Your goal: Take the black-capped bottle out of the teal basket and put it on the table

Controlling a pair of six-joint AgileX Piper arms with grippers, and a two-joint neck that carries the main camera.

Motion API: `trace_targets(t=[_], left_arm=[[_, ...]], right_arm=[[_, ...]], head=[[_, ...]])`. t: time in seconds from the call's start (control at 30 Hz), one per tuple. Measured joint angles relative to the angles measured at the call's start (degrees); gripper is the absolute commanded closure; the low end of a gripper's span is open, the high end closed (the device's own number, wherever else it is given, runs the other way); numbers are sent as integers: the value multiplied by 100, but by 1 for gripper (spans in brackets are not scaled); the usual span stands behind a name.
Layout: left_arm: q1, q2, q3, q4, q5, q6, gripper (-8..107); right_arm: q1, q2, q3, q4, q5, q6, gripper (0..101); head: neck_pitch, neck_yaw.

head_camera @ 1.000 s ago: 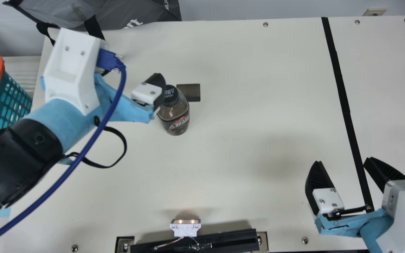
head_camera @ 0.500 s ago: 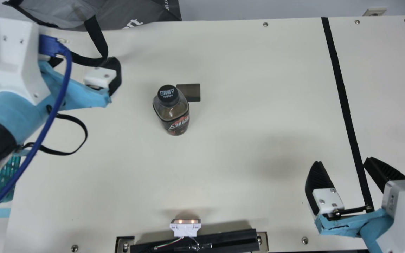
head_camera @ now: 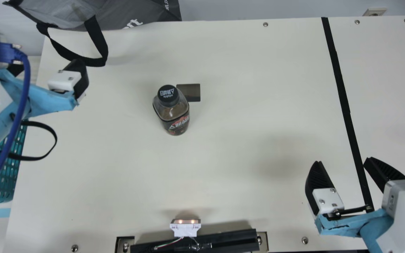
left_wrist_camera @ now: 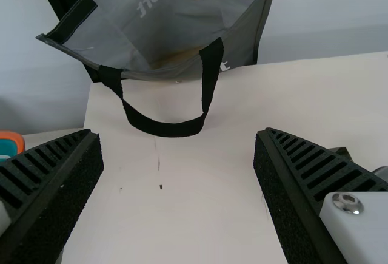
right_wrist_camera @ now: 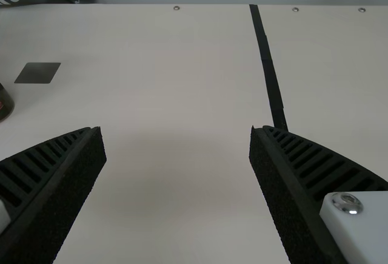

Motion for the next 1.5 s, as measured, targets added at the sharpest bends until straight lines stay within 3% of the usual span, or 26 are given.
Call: trace_targets(t=[1.5], left_arm=[[373, -2411, 1354, -186, 651, 329, -8]], right_arm=[[0, 0, 0, -5, 8, 0, 10]], head=[[0, 0]])
